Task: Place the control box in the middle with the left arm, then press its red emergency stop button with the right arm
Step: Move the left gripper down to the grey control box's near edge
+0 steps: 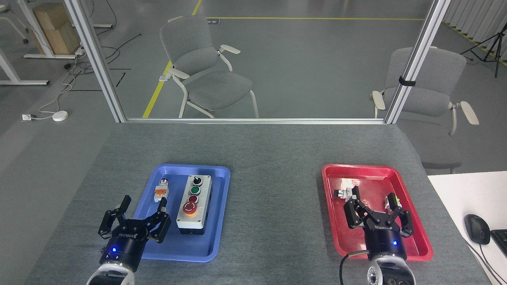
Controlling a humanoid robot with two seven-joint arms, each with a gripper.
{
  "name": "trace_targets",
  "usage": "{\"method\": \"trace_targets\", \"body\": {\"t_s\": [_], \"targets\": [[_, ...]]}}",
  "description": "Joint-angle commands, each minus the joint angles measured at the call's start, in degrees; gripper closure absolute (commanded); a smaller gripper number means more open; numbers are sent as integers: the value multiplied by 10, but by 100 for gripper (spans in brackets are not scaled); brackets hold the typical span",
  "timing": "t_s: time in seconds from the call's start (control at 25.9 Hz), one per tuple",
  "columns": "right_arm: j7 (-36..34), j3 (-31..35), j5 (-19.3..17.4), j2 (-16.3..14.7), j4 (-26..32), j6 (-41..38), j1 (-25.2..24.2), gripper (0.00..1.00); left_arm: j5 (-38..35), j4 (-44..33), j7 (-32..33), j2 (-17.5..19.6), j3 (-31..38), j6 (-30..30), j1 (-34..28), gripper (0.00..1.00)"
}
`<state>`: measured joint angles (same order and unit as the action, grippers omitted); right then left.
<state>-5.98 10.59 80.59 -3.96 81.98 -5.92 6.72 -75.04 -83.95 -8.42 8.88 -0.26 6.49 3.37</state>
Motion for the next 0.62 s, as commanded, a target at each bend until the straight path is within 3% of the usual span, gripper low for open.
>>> {"method": "trace_targets", "body": {"t_s": [0.0, 0.35, 0.58], "targets": [[0, 0, 0, -1, -1, 2, 5, 1, 0, 2, -3, -2, 0, -1, -7, 1], [0, 0, 0, 2, -1, 2, 5, 1, 24, -59, -5, -5, 0, 9, -37, 1], [0, 15, 0, -1, -1, 1, 4, 1, 44, -113, 6, -11, -11, 41, -111, 1]]}}
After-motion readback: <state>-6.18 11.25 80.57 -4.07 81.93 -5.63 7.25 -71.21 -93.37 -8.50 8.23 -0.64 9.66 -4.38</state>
